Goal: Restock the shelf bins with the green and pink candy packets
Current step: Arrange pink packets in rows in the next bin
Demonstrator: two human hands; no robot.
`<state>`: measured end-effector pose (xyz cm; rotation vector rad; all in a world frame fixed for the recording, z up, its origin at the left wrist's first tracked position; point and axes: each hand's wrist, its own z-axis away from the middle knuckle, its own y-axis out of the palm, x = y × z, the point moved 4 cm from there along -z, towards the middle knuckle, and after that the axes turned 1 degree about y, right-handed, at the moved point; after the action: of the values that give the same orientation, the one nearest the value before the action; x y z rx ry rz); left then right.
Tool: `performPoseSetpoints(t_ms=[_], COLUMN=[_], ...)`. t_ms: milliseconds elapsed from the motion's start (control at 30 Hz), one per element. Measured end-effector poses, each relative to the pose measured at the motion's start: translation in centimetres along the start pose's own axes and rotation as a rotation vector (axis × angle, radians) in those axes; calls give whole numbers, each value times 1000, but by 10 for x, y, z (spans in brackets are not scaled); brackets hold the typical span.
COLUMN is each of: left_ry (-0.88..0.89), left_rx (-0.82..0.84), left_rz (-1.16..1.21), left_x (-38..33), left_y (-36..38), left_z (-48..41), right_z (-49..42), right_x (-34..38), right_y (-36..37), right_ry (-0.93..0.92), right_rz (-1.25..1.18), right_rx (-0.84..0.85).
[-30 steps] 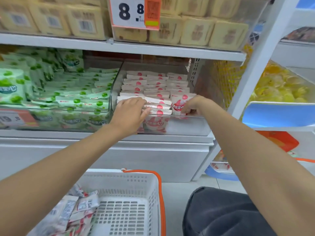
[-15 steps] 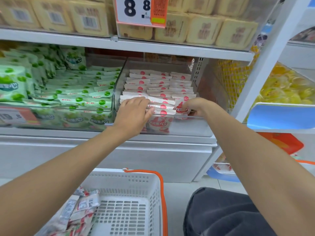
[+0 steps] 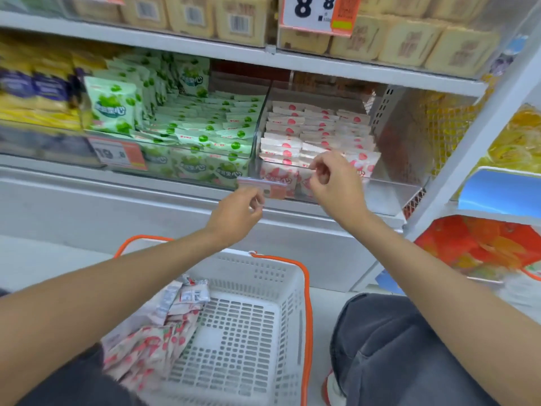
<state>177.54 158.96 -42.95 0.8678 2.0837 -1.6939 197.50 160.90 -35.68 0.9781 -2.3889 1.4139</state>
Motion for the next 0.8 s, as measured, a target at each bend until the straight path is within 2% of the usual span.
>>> performPoseSetpoints(t_ms=[67, 200, 300, 433, 600, 733, 800], left_ry=[-132, -302, -323, -298, -324, -346, -302], left_rx=[195, 564, 733, 793, 802, 928, 975], left_rz=[-34, -254, -506, -796, -818, -845, -915], left_x=[41, 116, 165, 212, 247, 253, 252], left_y=[4, 22, 44, 59, 69, 81, 86], left_z=[25, 78, 118, 140, 128, 132, 139], right_z=[31, 93, 124, 136, 130, 128, 128], right_x=[14, 22, 17, 8, -2, -2, 2], right_y=[39, 111, 137, 147, 149, 153, 154], right_ry=[-44, -40, -59, -65, 5, 39, 32], right_rz=[-8, 92, 197, 272, 257, 220, 207], right_rx=[245, 929, 1153, 1209, 1215, 1214, 1216])
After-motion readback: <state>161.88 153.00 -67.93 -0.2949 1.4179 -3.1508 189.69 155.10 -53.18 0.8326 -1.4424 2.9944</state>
